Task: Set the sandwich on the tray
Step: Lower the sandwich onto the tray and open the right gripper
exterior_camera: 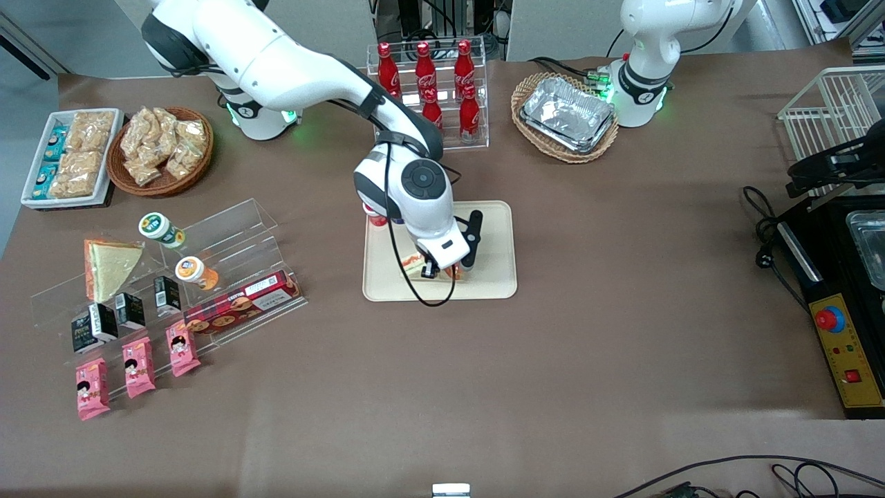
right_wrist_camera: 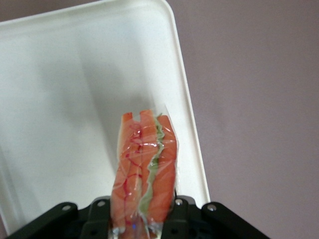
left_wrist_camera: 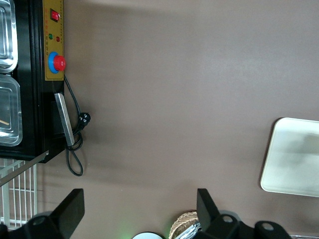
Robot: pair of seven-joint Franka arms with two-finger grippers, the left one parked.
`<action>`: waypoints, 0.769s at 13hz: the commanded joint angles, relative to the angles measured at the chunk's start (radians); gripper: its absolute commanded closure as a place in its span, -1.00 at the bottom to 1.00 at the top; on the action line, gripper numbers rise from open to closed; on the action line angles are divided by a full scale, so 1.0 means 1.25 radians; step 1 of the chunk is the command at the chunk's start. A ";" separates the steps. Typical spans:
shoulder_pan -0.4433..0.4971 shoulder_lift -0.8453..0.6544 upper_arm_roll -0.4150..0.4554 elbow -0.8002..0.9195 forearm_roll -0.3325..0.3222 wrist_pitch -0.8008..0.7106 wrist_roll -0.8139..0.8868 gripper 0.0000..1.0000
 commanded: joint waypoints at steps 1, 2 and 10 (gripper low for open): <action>0.001 0.034 -0.011 0.023 -0.022 0.027 0.004 0.32; 0.001 0.039 -0.014 0.023 -0.022 0.029 0.004 0.30; -0.002 0.056 -0.018 0.019 -0.012 0.095 0.013 -1.00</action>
